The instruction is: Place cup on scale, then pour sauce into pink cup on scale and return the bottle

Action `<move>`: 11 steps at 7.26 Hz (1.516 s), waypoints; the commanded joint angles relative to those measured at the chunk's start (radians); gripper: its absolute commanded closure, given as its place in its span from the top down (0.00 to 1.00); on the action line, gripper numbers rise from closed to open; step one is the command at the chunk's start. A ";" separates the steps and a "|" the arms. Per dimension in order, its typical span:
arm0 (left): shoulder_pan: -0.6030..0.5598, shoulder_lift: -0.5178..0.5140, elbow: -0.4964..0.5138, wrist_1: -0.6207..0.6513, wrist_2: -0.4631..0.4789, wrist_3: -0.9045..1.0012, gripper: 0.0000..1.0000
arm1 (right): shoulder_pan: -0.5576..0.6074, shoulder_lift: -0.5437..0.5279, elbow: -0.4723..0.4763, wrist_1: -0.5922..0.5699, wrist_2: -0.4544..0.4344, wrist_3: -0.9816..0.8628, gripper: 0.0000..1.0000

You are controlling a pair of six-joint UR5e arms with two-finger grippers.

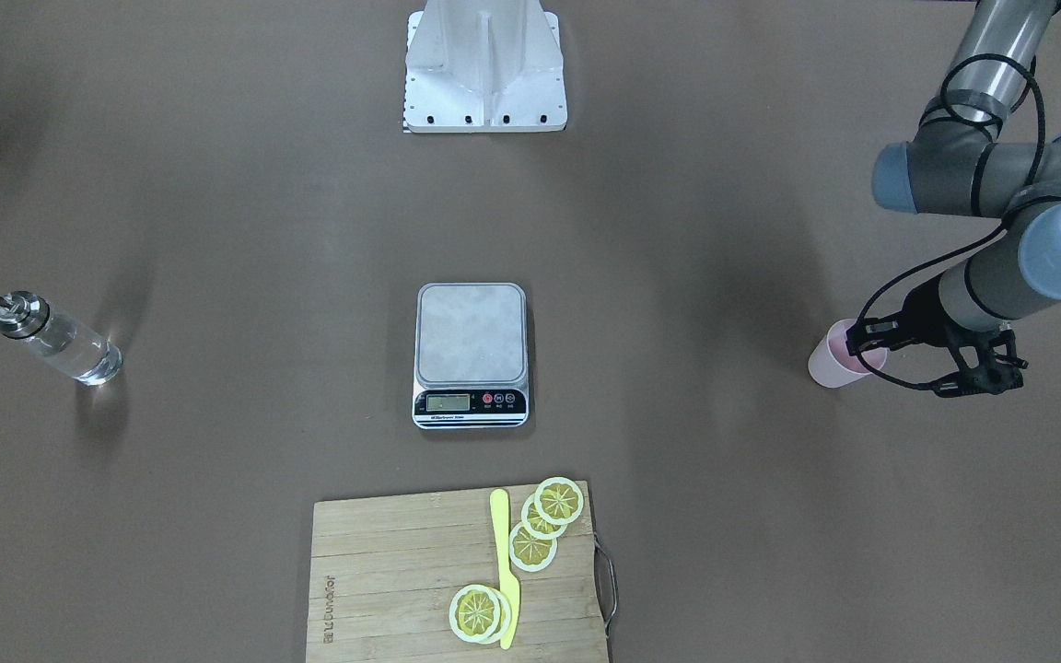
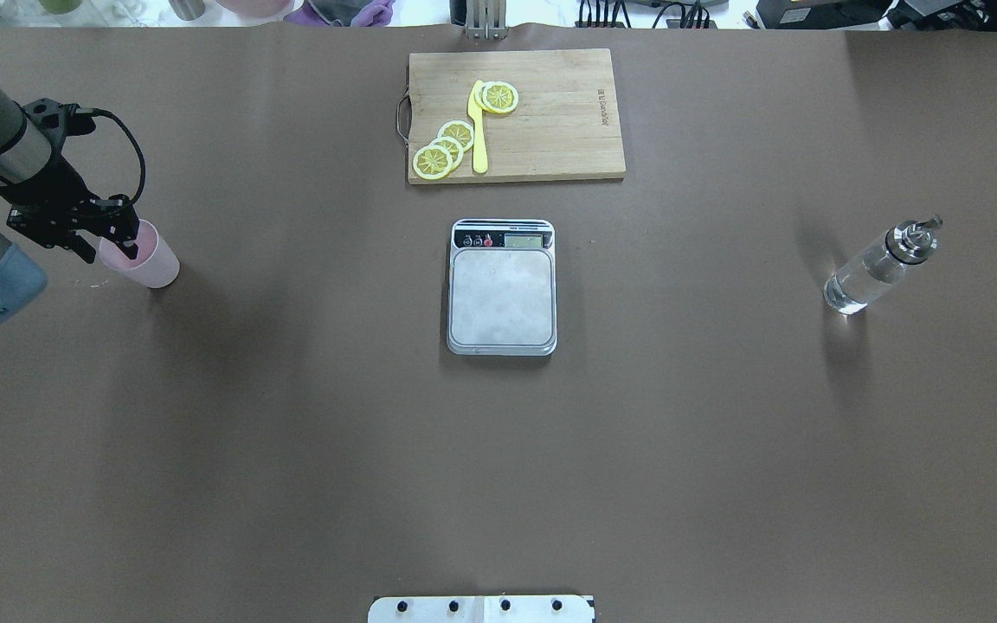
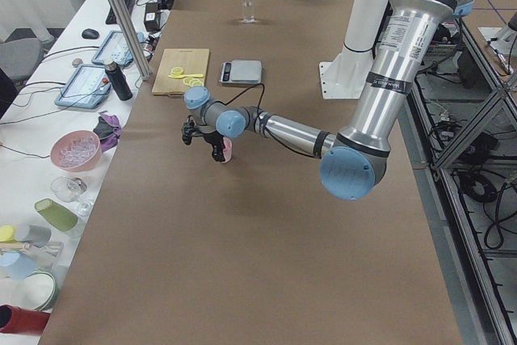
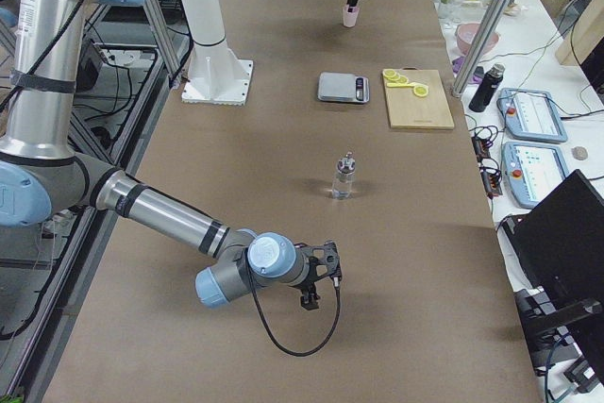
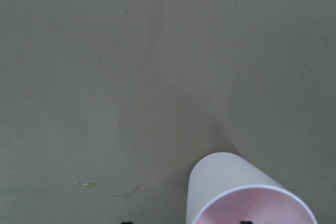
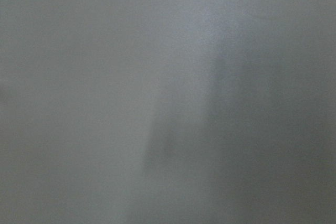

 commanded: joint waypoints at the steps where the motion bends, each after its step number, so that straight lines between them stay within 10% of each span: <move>1: 0.002 0.000 -0.002 -0.001 0.000 0.001 0.21 | -0.050 0.004 -0.020 0.112 -0.005 0.098 1.00; 3: 0.002 -0.002 -0.002 -0.001 0.000 0.001 0.01 | -0.051 0.002 0.009 0.155 -0.019 0.193 1.00; 11: 0.109 -0.175 -0.176 0.176 0.003 -0.237 0.00 | -0.131 -0.042 0.216 0.074 -0.130 0.273 1.00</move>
